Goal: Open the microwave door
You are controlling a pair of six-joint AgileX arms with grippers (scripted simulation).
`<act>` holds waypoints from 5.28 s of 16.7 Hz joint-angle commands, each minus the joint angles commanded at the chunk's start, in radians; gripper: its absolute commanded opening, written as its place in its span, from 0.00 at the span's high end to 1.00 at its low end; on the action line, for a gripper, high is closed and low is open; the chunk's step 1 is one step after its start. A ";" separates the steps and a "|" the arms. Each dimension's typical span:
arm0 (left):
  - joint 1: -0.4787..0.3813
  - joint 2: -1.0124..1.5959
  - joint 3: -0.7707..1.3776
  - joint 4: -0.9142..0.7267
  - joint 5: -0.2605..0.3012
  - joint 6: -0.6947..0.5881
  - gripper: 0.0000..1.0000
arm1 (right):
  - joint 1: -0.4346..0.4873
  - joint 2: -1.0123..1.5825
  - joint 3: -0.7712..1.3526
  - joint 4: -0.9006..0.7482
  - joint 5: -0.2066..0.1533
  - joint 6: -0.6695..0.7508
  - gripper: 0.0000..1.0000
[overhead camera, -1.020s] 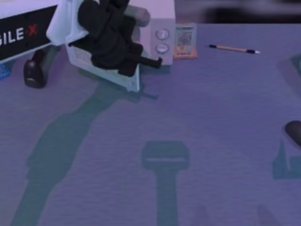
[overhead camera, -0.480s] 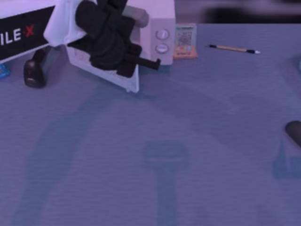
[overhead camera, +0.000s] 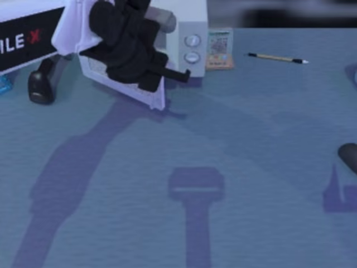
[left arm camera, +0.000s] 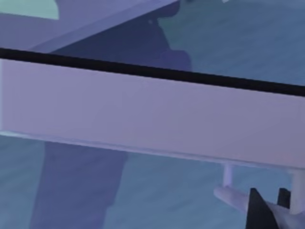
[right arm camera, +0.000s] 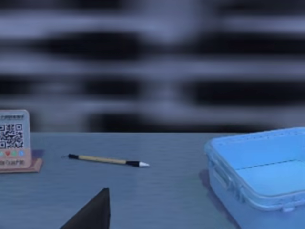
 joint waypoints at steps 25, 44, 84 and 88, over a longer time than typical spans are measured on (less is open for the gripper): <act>0.031 -0.055 -0.073 0.018 0.060 0.103 1.00 | 0.000 0.000 0.000 0.000 0.000 0.000 0.00; 0.026 -0.053 -0.079 0.018 0.070 0.101 1.00 | 0.000 0.000 0.000 0.000 0.000 0.000 0.00; 0.111 -0.140 -0.179 0.016 0.188 0.328 1.00 | 0.000 0.000 0.000 0.000 0.000 0.000 0.00; 0.111 -0.141 -0.180 0.016 0.189 0.328 1.00 | 0.000 0.000 0.000 0.000 0.000 0.000 0.00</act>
